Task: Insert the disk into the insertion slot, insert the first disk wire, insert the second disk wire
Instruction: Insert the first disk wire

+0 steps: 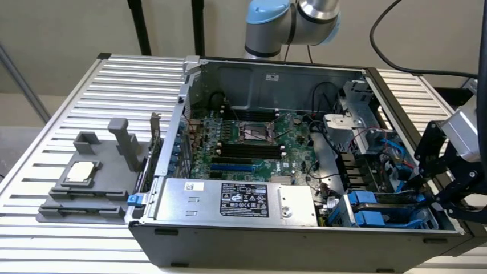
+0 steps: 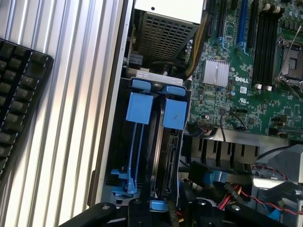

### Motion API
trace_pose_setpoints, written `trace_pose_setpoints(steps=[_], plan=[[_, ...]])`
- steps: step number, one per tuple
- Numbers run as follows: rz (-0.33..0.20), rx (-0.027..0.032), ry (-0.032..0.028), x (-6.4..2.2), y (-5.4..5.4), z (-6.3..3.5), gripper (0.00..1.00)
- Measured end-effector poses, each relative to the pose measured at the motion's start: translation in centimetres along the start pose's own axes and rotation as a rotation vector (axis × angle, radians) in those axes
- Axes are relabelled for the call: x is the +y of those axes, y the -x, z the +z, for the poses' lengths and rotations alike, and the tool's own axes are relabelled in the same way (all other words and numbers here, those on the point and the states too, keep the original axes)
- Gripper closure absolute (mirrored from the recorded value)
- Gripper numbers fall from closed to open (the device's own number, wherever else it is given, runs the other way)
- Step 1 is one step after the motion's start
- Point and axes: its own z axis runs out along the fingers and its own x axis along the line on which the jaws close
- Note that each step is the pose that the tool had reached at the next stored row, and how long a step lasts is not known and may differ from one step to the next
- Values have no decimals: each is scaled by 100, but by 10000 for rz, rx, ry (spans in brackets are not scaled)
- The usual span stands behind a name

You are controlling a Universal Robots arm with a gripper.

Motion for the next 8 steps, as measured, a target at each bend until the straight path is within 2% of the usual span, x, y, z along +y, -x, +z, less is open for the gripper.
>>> trace_pose_setpoints(steps=[1,2,3,4,8], plan=[[-16,1,3,0,0,0,64],[-34,1,7,0,0,0,71],[-52,3,9,0,0,-1,71],[-71,5,13,0,0,-1,78],[-142,4,28,1,0,0,80]])
